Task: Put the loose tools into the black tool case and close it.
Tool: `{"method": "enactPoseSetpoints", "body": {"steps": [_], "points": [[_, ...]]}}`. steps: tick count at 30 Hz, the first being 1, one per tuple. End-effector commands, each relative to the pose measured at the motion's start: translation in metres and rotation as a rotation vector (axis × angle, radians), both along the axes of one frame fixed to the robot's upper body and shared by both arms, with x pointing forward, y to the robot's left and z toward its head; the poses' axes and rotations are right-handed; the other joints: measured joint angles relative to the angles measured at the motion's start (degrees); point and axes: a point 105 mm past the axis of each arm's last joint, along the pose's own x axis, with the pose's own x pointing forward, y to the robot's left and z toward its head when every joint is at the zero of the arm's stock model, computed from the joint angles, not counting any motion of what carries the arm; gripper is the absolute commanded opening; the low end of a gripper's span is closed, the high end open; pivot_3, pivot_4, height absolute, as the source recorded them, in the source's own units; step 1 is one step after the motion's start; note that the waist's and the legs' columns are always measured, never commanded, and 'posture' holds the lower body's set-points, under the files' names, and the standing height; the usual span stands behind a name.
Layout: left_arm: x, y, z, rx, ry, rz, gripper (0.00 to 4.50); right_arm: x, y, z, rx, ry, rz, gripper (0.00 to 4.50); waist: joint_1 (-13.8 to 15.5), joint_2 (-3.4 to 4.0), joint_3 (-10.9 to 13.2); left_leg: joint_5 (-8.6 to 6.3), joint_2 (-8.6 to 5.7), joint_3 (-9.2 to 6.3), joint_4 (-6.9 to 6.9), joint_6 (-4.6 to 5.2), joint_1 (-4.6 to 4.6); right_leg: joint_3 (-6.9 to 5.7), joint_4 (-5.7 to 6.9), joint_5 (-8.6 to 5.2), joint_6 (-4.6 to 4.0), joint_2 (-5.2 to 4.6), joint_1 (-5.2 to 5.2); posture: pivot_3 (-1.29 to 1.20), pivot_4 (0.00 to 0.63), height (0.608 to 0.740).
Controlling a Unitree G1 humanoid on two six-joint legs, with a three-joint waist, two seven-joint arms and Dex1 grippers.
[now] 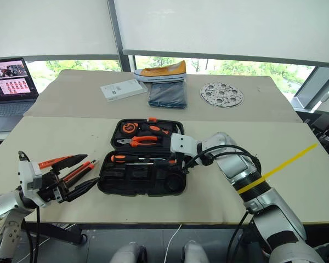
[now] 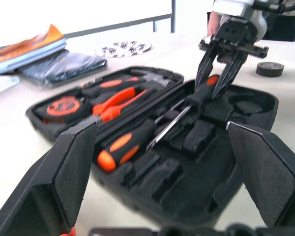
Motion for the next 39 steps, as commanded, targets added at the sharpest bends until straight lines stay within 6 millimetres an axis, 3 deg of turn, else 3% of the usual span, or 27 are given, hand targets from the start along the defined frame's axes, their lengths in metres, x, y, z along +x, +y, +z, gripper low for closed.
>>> {"method": "enactPoseSetpoints", "body": {"steps": [1, 7, 9, 13, 19, 23, 29, 39], "points": [[0.002, -0.003, 0.010, 0.029, -0.061, -0.014, 4.50, 0.005, -0.004, 0.011, 0.004, -0.023, -0.012, 1.00, 0.00, 0.00, 0.00, 0.00, 0.00, 0.00, 0.00, 0.00, 0.00, 0.00, 0.01, 0.00, 0.00, 0.00, -0.01, 0.00, 0.150, 0.740], [0.000, 0.000, 0.008, 0.042, -0.058, -0.009, 4.50, 0.002, -0.003, 0.011, 0.009, 0.010, 0.005, 1.00, 0.03, 0.00, 0.00, 0.00, 0.00, 0.00, 0.00, 0.00, 0.01, 0.00, 0.00, 0.00, 0.00, 0.00, 0.01, 0.00, 0.150, 0.740], [-0.001, 0.000, 0.006, 0.045, -0.055, -0.005, 4.50, -0.003, 0.001, 0.013, 0.020, 0.016, 0.037, 2.01, 0.04, 0.00, 0.00, 0.00, 0.00, 0.00, 0.00, 0.00, 0.00, 0.00, 0.00, 0.00, 0.00, 0.00, 0.01, 0.00, 0.150, 0.740], [-0.003, 0.000, 0.011, 0.014, -0.047, -0.009, 4.50, -0.010, 0.009, 0.046, 0.156, -0.029, 0.113, 3.26, 0.00, 0.00, 0.01, 0.00, 0.00, 0.00, 0.00, 0.00, -0.03, 0.00, -0.02, -0.01, 0.00, 0.00, -0.01, 0.00, 0.150, 0.740], [-0.005, 0.004, 0.006, 0.021, -0.033, 0.015, 4.50, -0.016, 0.000, 0.059, 0.195, -0.047, 0.205, 3.26, -0.01, 0.01, 0.01, 0.00, 0.02, -0.01, 0.00, 0.00, 0.01, 0.00, -0.02, 0.00, 0.00, 0.01, 0.01, 0.00, 0.150, 0.740], [-0.004, 0.007, -0.002, 0.043, -0.017, 0.032, 4.50, 0.001, 0.014, 0.046, 0.278, -0.095, 0.128, 2.27, -0.31, 0.00, 0.01, 0.00, 0.05, 0.01, 0.00, 0.00, 0.08, 0.00, 0.00, 0.00, -0.01, 0.05, 0.04, 0.00, 0.150, 0.740], [-0.005, 0.011, -0.005, 0.036, 0.004, 0.055, 4.50, 0.012, 0.029, 0.019, 0.249, -0.092, 0.100, 0.16, -0.25, 0.01, 0.02, 0.01, 0.04, 0.03, 0.00, -0.02, 0.08, 0.01, 0.05, 0.00, -0.04, 0.04, 0.03, 0.00, 0.150, 0.740], [-0.008, 0.014, -0.016, 0.056, 0.040, 0.071, 4.50, 0.006, 0.036, -0.022, 0.162, -0.060, 0.098, 0.05, -0.23, 0.02, 0.02, 0.00, 0.05, 0.03, -0.01, -0.02, 0.11, 0.00, 0.04, 0.00, -0.04, 0.03, 0.05, 0.00, 0.150, 0.740]]}}
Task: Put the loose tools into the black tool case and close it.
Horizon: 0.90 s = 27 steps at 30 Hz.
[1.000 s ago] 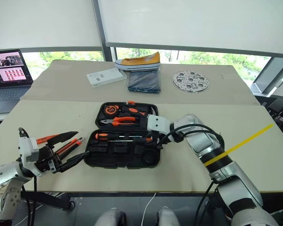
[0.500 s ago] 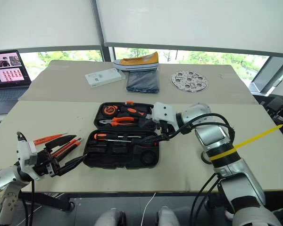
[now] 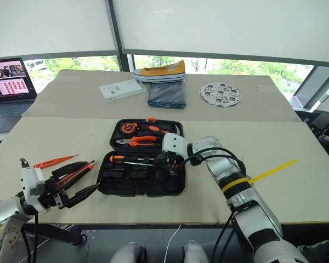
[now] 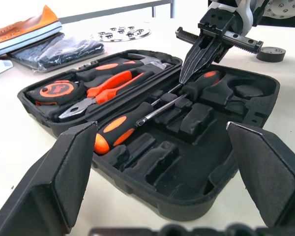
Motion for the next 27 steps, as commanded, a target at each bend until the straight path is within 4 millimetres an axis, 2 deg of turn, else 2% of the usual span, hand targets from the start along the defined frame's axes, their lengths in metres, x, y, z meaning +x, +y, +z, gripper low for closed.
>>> {"method": "enactPoseSetpoints", "body": {"steps": [1, 7, 11, 15, 18, 21, 23, 24, 27], "points": [[-0.001, 0.006, 0.001, 0.033, -0.020, 0.023, 4.50, -0.005, 0.002, -0.019, -0.043, 0.017, 0.002, 0.05, 0.00, 0.00, 0.00, 0.00, 0.00, 0.00, 0.00, 0.00, 0.04, 0.00, 0.00, 0.00, 0.00, 0.00, 0.04, 0.00, 0.150, 0.740], [0.001, 0.012, -0.002, 0.045, -0.009, 0.034, 4.50, -0.008, 0.007, -0.032, -0.101, -0.001, -0.007, 0.05, -0.01, -0.01, -0.01, -0.01, 0.02, -0.01, -0.01, -0.02, 0.12, -0.01, 0.00, -0.03, -0.04, 0.00, 0.09, 0.00, 0.150, 0.740], [0.002, 0.012, -0.003, 0.046, -0.009, 0.032, 4.50, -0.004, 0.013, -0.023, -0.049, -0.038, -0.028, 0.05, -0.15, 0.00, -0.02, -0.01, 0.03, 0.00, -0.01, -0.02, 0.14, -0.01, 0.01, -0.03, -0.05, 0.01, 0.10, 0.00, 0.150, 0.740], [0.003, 0.013, -0.002, 0.029, -0.014, 0.042, 4.50, 0.000, 0.008, 0.007, 0.069, -0.125, -0.011, 0.05, -0.34, -0.01, -0.01, -0.01, 0.06, 0.00, -0.01, -0.02, 0.16, -0.01, 0.03, -0.02, -0.06, 0.03, 0.08, 0.00, 0.150, 0.740], [0.003, 0.020, 0.001, 0.009, -0.021, 0.079, 4.50, -0.001, -0.010, 0.040, 0.222, -0.188, -0.005, 0.05, -0.21, 0.01, 0.00, -0.01, 0.05, 0.00, -0.02, -0.02, 0.11, -0.01, 0.02, -0.02, -0.06, 0.02, 0.05, 0.00, 0.150, 0.740], [-0.001, 0.033, 0.004, -0.017, -0.006, 0.132, 4.50, -0.014, -0.031, 0.062, 0.391, -0.101, 0.013, 0.05, 0.06, -0.01, 0.01, -0.01, 0.02, -0.01, -0.01, -0.02, 0.02, -0.01, -0.03, -0.02, -0.04, -0.01, 0.05, 0.00, 0.150, 0.740], [-0.009, 0.049, 0.003, -0.018, 0.005, 0.201, 4.50, -0.025, -0.051, 0.064, 0.424, -0.077, 0.018, 0.60, 0.17, -0.01, 0.01, -0.04, 0.03, -0.02, -0.02, -0.06, 0.02, 0.00, -0.06, -0.02, -0.02, -0.04, 0.07, 0.00, 0.150, 0.740], [-0.014, 0.058, 0.002, -0.016, 0.010, 0.238, 4.50, -0.030, -0.060, 0.063, 0.422, -0.080, 0.010, 0.67, 0.19, -0.01, 0.01, -0.06, 0.06, -0.04, -0.02, -0.07, 0.02, -0.01, -0.07, -0.02, -0.02, -0.06, 0.08, 0.00, 0.150, 0.740], [-0.031, 0.085, 0.001, -0.001, 0.016, 0.356, 4.50, -0.045, -0.084, 0.059, 0.438, -0.093, -0.038, 1.82, 0.20, -0.01, 0.01, -0.21, 0.07, -0.04, -0.03, -0.11, 0.05, -0.02, -0.15, -0.06, 0.00, -0.06, 0.11, 0.00, 0.150, 0.740]]}}
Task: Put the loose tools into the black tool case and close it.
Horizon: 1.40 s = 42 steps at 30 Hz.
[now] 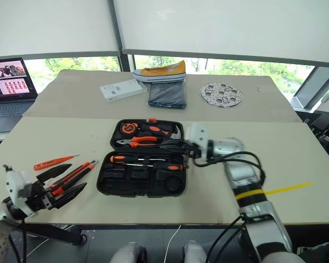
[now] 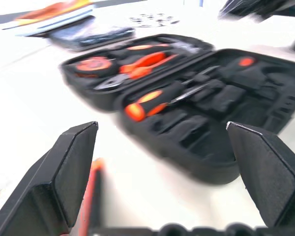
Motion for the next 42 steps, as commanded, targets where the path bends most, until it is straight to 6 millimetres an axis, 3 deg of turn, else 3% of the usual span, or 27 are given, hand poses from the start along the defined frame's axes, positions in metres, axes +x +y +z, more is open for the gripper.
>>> {"method": "enactPoseSetpoints", "body": {"steps": [1, 5, 7, 9, 13, 14, 18, 25, 27, 34, 42], "points": [[-0.020, 0.038, 0.010, 0.023, -0.028, 0.157, 4.50, -0.019, -0.024, 0.011, 0.073, -0.042, -0.032, 2.12, -0.02, -0.01, 0.00, -0.01, -0.01, 0.01, 0.00, -0.01, -0.01, 0.00, 0.00, -0.03, 0.00, 0.00, -0.02, 0.00, 0.150, 0.740], [-0.053, 0.086, 0.005, 0.010, 0.019, 0.389, 4.50, -0.046, -0.044, 0.001, 0.132, -0.070, -0.051, 3.46, -0.15, -0.01, 0.01, -0.04, 0.05, 0.02, -0.01, -0.06, 0.06, -0.01, 0.03, -0.14, -0.08, 0.08, -0.04, 0.00, 0.150, 0.740], [-0.067, 0.101, -0.001, -0.010, 0.048, 0.472, 4.50, -0.051, -0.052, -0.004, 0.143, -0.081, -0.103, 3.46, -0.19, -0.01, 0.01, -0.05, 0.10, 0.02, -0.01, -0.07, 0.10, -0.01, 0.02, -0.26, 0.07, 0.11, -0.02, 0.00, 0.150, 0.740], [-0.078, 0.108, -0.007, -0.032, 0.074, 0.528, 4.50, -0.055, -0.057, -0.008, 0.164, -0.056, -0.138, 3.46, -0.09, 0.00, 0.02, -0.06, 0.12, 0.03, -0.01, -0.09, 0.11, 0.01, 0.02, -0.54, 0.16, 0.09, -0.02, 0.00, 0.150, 0.740], [-0.088, 0.114, -0.014, -0.087, 0.100, 0.592, 4.50, -0.064, -0.060, -0.009, 0.201, -0.026, -0.156, 4.40, 0.21, -0.06, 0.00, -0.29, 0.14, 0.03, 0.00, -0.48, 0.14, 0.05, 0.03, -0.60, 0.07, -0.06, 0.01, 0.00, 0.150, 0.740], [-0.086, 0.114, -0.013, -0.115, 0.102, 0.592, 4.50, -0.065, -0.060, -0.009, 0.196, -0.030, -0.161, 4.46, 0.33, -0.09, 0.00, -0.30, 0.15, 0.02, 0.00, -0.50, 0.15, 0.02, 0.02, -0.60, 0.07, -0.07, 0.01, 0.00, 0.150, 0.740], [-0.064, 0.108, -0.007, -0.144, 0.113, 0.549, 4.50, -0.066, -0.057, -0.007, 0.197, -0.046, -0.172, 4.46, 0.81, -0.15, -0.02, -0.32, 0.21, 0.01, 0.00, -0.54, 0.22, -0.05, 0.01, -0.61, 0.07, -0.06, -0.09, 0.00, 0.150, 0.740], [0.017, 0.112, 0.024, -0.024, 0.116, 0.514, 4.50, -0.067, -0.052, 0.001, 0.198, -0.064, -0.181, 4.46, 1.59, -0.23, -0.08, -0.26, 0.25, 0.11, 0.01, -0.58, 0.18, -0.09, 0.07, -0.54, -0.04, 0.09, 0.08, 0.00, 0.150, 0.740], [0.033, 0.114, 0.025, 0.037, 0.173, 0.502, 4.50, -0.066, -0.051, 0.003, 0.202, -0.070, -0.188, 4.46, 1.25, -0.22, -0.07, -0.03, 0.14, 0.13, 0.01, -0.20, 0.16, -0.07, 0.07, -0.48, 0.06, 0.08, 0.07, 0.00, 0.150, 0.740], [0.080, 0.106, 0.009, 0.191, 0.411, 0.354, 4.50, -0.069, -0.042, 0.022, 0.227, -0.122, -0.164, 4.46, 0.57, -0.21, -0.05, -0.07, 0.09, 0.20, -0.04, -0.23, 0.06, -0.07, 0.11, -0.24, -0.03, 0.13, -0.04, 0.00, 0.150, 0.740], [0.108, 0.088, 0.003, 0.220, 0.505, 0.233, 4.50, -0.081, -0.028, 0.036, 0.221, -0.144, -0.083, 4.46, 0.67, -0.41, -0.01, -0.10, -0.01, 0.16, -0.03, -0.24, -0.03, -0.07, 0.13, -0.28, 0.05, 0.11, -0.02, 0.00, 0.150, 0.740]]}}
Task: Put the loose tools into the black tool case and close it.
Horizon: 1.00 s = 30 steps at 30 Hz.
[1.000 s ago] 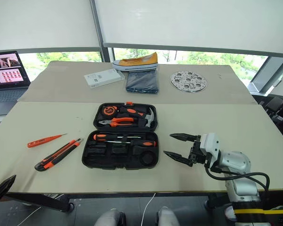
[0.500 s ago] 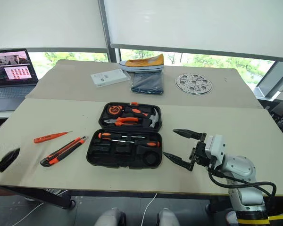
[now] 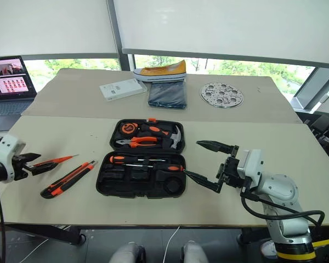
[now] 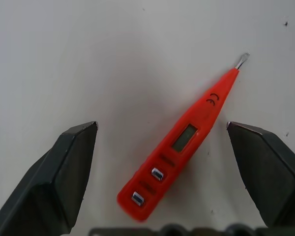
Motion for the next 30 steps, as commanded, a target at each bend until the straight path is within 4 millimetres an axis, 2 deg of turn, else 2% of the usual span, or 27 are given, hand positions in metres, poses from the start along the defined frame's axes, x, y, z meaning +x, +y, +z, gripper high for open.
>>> {"method": "enactPoseSetpoints", "body": {"steps": [1, 3, 6, 8, 12, 14, 16, 19, 23, 25, 27, 30], "points": [[0.003, -0.003, -0.002, 0.005, 0.053, -0.036, 4.50, -0.006, 0.005, 0.011, -0.004, -0.034, 0.026, 4.46, 0.07, -0.01, -0.01, 0.00, -0.02, 0.00, 0.00, 0.00, 0.00, 0.00, 0.00, -0.01, 0.02, -0.01, 0.01, 0.00, 0.150, 0.740], [0.002, -0.007, -0.011, 0.015, 0.115, -0.073, 4.50, -0.007, 0.005, 0.011, -0.009, -0.030, 0.025, 4.46, 0.01, -0.01, -0.01, 0.00, -0.02, 0.00, 0.00, 0.01, 0.01, 0.03, 0.00, -0.01, 0.04, -0.01, 0.01, 0.00, 0.150, 0.740], [-0.004, -0.003, -0.019, 0.001, 0.194, -0.047, 3.81, -0.009, 0.005, 0.010, -0.016, -0.026, 0.020, 4.50, 0.17, -0.01, -0.01, 0.00, -0.05, -0.01, 0.01, 0.01, 0.04, 0.03, 0.04, -0.03, 0.07, -0.03, 0.04, 0.00, 0.150, 0.740], [-0.010, -0.001, -0.022, -0.051, 0.238, -0.022, 3.06, -0.010, 0.004, 0.010, -0.019, -0.025, 0.019, 4.50, 0.10, -0.01, -0.01, 0.00, -0.05, -0.01, 0.02, 0.02, 0.08, 0.05, 0.05, -0.04, 0.09, -0.03, 0.07, 0.00, 0.150, 0.740], [-0.013, 0.004, -0.023, -0.083, 0.192, 0.003, 1.62, -0.012, 0.005, 0.006, -0.036, -0.017, 0.039, 4.50, -0.21, 0.00, -0.02, 0.00, -0.06, -0.01, 0.02, 0.02, 0.11, 0.08, 0.06, -0.05, 0.10, -0.05, 0.09, 0.00, 0.150, 0.740], [-0.011, 0.000, -0.016, -0.095, 0.098, -0.051, 0.88, -0.013, 0.003, 0.001, -0.065, -0.002, 0.062, 4.50, -0.34, 0.01, -0.02, 0.00, -0.05, -0.02, 0.02, 0.02, 0.12, 0.08, 0.07, -0.05, 0.10, -0.05, 0.09, 0.00, 0.150, 0.740], [-0.006, -0.005, 0.000, -0.160, -0.029, -0.081, 0.45, -0.011, 0.001, -0.001, -0.078, 0.007, 0.067, 4.50, -0.41, 0.01, -0.02, 0.00, -0.05, -0.03, 0.03, 0.02, 0.11, 0.06, 0.07, -0.05, 0.10, -0.07, 0.08, 0.00, 0.150, 0.740], [0.001, -0.003, 0.028, -0.251, -0.211, -0.062, 0.45, -0.008, -0.003, -0.004, -0.081, 0.014, 0.061, 4.50, -0.18, -0.09, 0.00, 0.00, -0.04, -0.05, 0.06, 0.03, 0.08, 0.03, 0.09, -0.04, 0.09, -0.07, 0.08, 0.00, 0.150, 0.740], [-0.006, -0.013, 0.051, -0.255, -0.280, -0.194, 0.45, -0.009, -0.009, -0.009, -0.104, 0.026, 0.060, 4.50, 0.01, -0.22, 0.02, 0.01, -0.05, -0.08, 0.13, 0.04, 0.05, 0.01, 0.12, -0.03, 0.10, -0.08, 0.10, 0.00, 0.150, 0.740], [-0.013, -0.029, 0.063, -0.298, -0.262, -0.320, 0.45, -0.008, -0.017, -0.011, -0.128, 0.027, 0.040, 4.50, 0.11, -0.22, 0.02, 0.01, -0.06, -0.08, 0.13, 0.04, 0.03, 0.02, 0.10, -0.03, 0.12, -0.08, 0.10, 0.00, 0.150, 0.740], [-0.020, -0.049, 0.064, -0.259, -0.226, -0.471, 0.45, -0.005, -0.026, -0.010, -0.138, 0.026, 0.010, 4.50, 0.14, -0.22, 0.02, 0.01, -0.06, -0.06, 0.13, 0.04, 0.02, 0.02, 0.10, -0.02, 0.12, -0.08, 0.10, 0.00, 0.150, 0.740], [-0.027, -0.093, 0.065, -0.166, -0.178, -0.709, 0.45, -0.005, -0.035, -0.011, -0.159, 0.041, -0.002, 4.50, 0.26, -0.20, 0.03, 0.01, -0.07, -0.06, 0.13, 0.03, 0.03, 0.04, 0.09, -0.02, 0.12, -0.09, 0.11, 0.00, 0.150, 0.740]]}}
